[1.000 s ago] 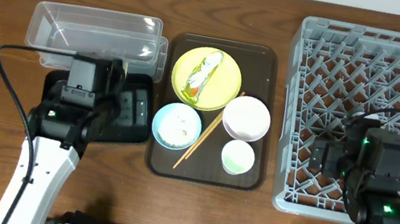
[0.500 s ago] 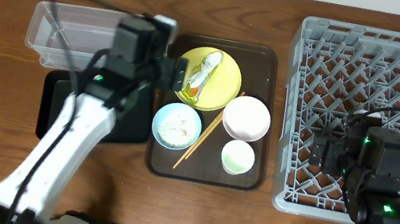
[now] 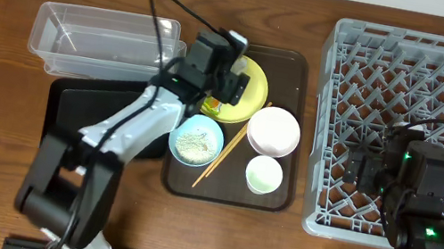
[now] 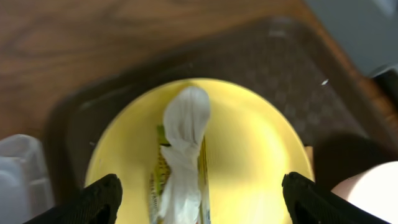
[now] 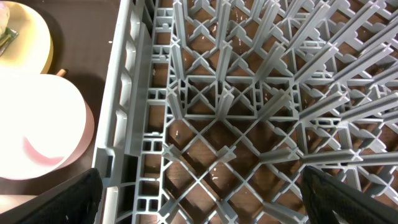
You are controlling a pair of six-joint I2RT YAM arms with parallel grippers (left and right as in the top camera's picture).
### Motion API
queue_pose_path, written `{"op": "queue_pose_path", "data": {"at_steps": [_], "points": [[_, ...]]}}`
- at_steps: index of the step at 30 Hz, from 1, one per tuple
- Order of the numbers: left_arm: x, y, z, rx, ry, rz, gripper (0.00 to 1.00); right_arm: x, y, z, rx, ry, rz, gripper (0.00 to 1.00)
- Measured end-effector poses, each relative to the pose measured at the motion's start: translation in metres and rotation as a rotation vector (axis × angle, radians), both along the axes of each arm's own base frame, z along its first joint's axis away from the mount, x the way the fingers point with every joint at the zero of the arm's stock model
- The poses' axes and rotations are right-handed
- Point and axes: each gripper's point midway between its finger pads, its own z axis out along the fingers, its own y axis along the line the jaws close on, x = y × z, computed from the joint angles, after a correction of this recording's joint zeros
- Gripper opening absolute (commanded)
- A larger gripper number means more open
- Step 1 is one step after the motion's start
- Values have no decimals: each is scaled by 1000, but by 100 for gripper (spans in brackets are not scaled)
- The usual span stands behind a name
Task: Sort waste into correct bins and load items into the dishwasher rack
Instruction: 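Reach the left gripper to the wrapped food on the yellow plate and grasp, then carry the wrapped food with the left gripper into the clear bin and release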
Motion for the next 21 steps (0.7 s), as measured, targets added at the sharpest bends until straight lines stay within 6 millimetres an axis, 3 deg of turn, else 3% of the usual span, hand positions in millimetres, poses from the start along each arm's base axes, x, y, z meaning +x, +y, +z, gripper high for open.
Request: {"op": "queue_pose_path", "data": {"at_steps": [11,21], "points": [[-1,2,-58,49,95,3,62,0,0,0,1,0,0,99],[-5,4,-74,66,132,6,20,0,0,0,0,2,0,99]]}}
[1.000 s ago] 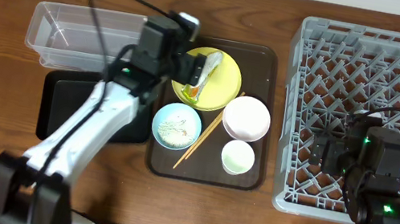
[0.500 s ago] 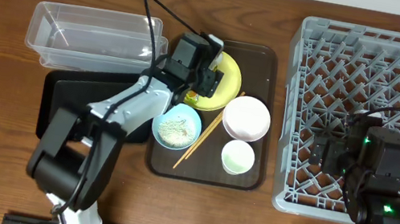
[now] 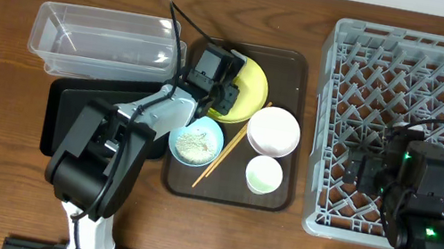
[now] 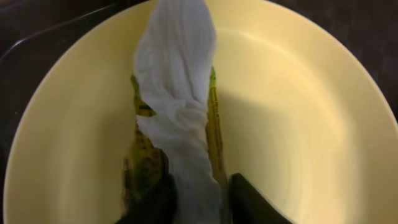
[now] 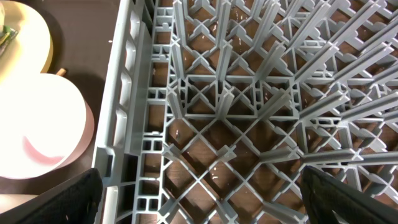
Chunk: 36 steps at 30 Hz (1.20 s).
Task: Sort waste into correct bins and load items into the dishwasher rack
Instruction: 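Carry the wrapped food with the left gripper into the clear bin and release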
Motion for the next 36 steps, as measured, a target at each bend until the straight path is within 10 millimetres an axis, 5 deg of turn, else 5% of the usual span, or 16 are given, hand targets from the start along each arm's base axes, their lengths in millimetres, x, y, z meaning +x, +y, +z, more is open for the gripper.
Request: {"op": "queue_pose_path", "data": {"at_steps": [4,13,23,30,36], "points": [[-5,2,-4,11,26,1,6,0,0,0,0,2,0,99],[-5,2,8,1,12,4,6,-1,0,-1,0,6,0,99],[-5,15,124,-104,-173,57,6,-1,0,-1,2,7,-2,99],[17,92,154,-163,-226,286,6,-1,0,-1,2,5,-2,99],[29,174,156,-237,-219,561,6,-1,0,-1,2,5,-2,99]]}}
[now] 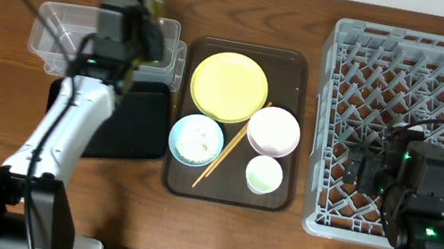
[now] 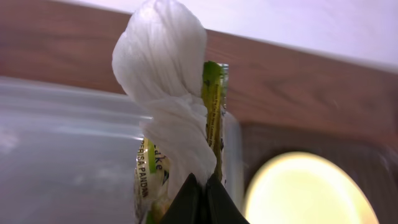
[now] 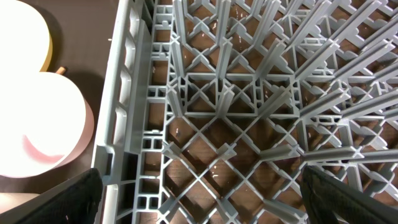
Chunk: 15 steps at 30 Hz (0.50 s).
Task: Sort waste into correct bins and load items into the dishwasher rack
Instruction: 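Carry the wrapped food with the left gripper into the clear bin and release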
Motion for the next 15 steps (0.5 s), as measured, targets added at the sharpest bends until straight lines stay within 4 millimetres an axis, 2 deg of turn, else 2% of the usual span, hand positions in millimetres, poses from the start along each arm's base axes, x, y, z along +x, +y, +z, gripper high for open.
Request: {"op": "queue_pose_path", "data": {"at_steps": [3,5,8,10,13,15], "points": [[1,29,-3,-85,10,129,9,0,0,0,-1,0,0,99],[2,40,-10,-130,25,189,17,0,0,0,0,0,0,99],[4,48,-28,-180,62,247,40,0,0,0,0,0,0,99],[6,49,-42,-199,92,268,48,0,0,0,0,0,0,99],[6,48,-56,-221,124,286,49,0,0,0,0,0,0,99],[6,47,-54,-229,121,284,49,0,0,0,0,0,0,99]]}}
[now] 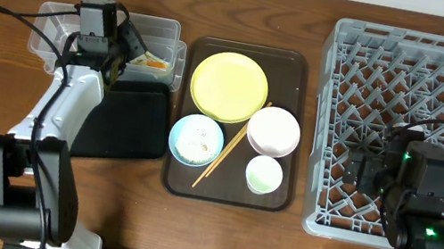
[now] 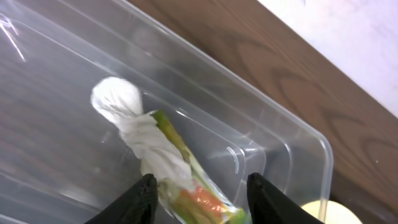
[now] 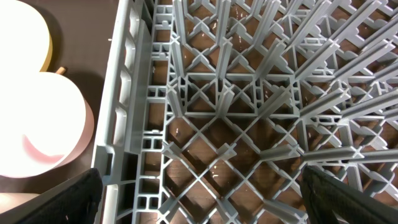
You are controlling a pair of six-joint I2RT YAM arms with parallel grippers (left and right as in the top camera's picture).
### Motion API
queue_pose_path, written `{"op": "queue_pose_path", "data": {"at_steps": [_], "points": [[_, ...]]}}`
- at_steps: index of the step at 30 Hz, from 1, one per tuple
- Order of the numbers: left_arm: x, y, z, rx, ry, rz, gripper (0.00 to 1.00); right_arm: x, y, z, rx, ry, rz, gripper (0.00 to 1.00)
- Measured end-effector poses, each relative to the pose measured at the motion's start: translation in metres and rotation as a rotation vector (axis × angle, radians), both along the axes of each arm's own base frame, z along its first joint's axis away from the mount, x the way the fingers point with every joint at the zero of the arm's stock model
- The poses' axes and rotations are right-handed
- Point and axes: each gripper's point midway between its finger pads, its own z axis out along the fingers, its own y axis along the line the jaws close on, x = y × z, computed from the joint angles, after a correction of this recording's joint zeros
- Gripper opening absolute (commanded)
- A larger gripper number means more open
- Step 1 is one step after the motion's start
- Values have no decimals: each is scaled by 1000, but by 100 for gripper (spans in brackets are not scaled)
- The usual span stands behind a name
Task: Sort waste into correct bins and load items into the dishwasher rack
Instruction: 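Carry the wrapped food with the left gripper into the clear bin and release, then grasp the rim of the light-blue rice bowl with the left gripper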
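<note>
A white tissue twisted round a green and orange wrapper (image 2: pixel 163 163) lies on the floor of the clear plastic bin (image 1: pixel 63 21), its end also showing at the bin's right end (image 1: pixel 153 62). My left gripper (image 2: pixel 200 202) hangs open just above that waste, one finger on either side. The yellow plate (image 1: pixel 228 87), blue bowl (image 1: pixel 197 139), white bowl (image 1: pixel 273 131), green cup (image 1: pixel 264 174) and chopsticks (image 1: pixel 226 154) rest on the brown tray (image 1: pixel 300 65). My right gripper (image 3: pixel 199 205) stands open over the grey dishwasher rack (image 3: pixel 249 99).
A black tray-like bin (image 1: pixel 127 122) lies in front of the clear bin. The rack (image 1: pixel 429 78) fills the right of the table. Bare wood shows at the front left.
My left gripper was shut on the tissue and wrapper above the clear bin's edge. It is now open, and the waste lies inside the bin. The right arm has not moved.
My left gripper was open above the tissue and wrapper on the yellow plate. Then it was down on the plate, shut on them. Later it held them over the clear bin, leaving the plate bare. Now they lie in the bin.
</note>
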Motion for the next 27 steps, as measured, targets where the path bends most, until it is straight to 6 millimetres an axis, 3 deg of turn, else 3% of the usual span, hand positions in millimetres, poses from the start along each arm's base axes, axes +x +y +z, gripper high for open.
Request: {"op": "queue_pose_path", "data": {"at_steps": [4,7,11,18,27], "points": [[-2,-8,17,-4,-32,-42,49,0,0,0,0,0,0,99],[-16,-23,38,16,-42,-106,49,0,0,0,0,0,-1,99],[-48,-64,53,51,8,-247,49,0,0,0,0,0,0,99],[-101,-144,15,74,208,-501,49,0,0,0,0,0,0,99],[-138,-213,-30,136,325,-710,48,0,0,0,0,0,0,99]]}}
